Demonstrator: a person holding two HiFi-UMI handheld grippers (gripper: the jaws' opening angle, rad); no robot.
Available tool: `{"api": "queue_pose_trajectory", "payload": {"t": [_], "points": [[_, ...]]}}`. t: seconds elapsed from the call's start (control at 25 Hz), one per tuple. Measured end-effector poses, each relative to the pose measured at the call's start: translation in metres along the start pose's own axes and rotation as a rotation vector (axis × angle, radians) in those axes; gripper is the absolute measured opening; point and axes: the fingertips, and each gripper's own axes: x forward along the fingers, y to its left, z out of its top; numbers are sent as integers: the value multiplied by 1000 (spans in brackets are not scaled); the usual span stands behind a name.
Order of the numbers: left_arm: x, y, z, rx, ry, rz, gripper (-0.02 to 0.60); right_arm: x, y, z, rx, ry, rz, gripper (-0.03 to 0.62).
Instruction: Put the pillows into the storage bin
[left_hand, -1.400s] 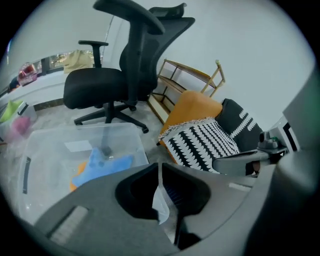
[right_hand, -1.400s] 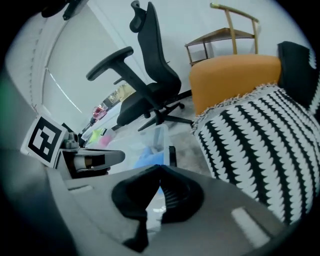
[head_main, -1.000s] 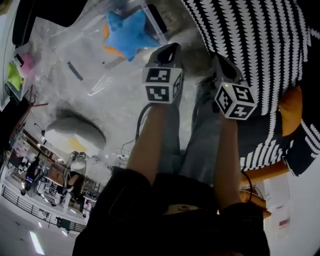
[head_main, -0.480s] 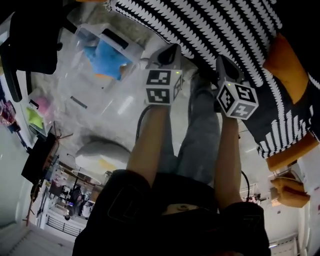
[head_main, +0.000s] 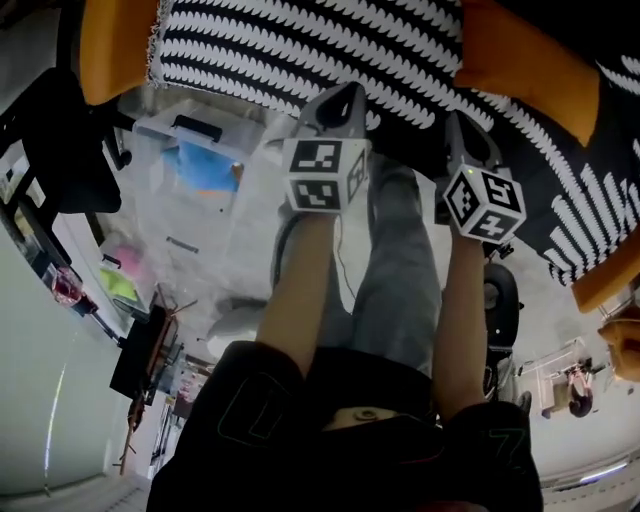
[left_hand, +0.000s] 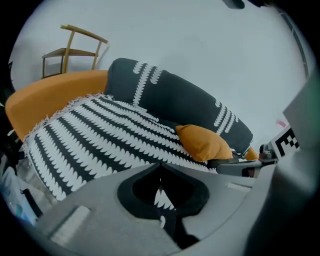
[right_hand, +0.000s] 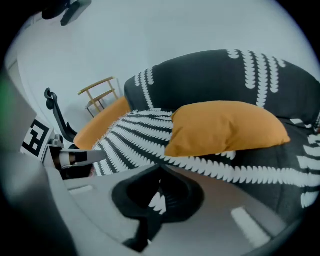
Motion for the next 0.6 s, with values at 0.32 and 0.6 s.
{"api": "queue_pose_trajectory", "payload": {"t": [0.32,0.6], "points": [[46,-91,22,107,20,-117,11,-49,-116,10,104,-106,-131,3],[75,-130,51,125,21,-138,30,-80,-205,37,102,-162,-233,7]]}}
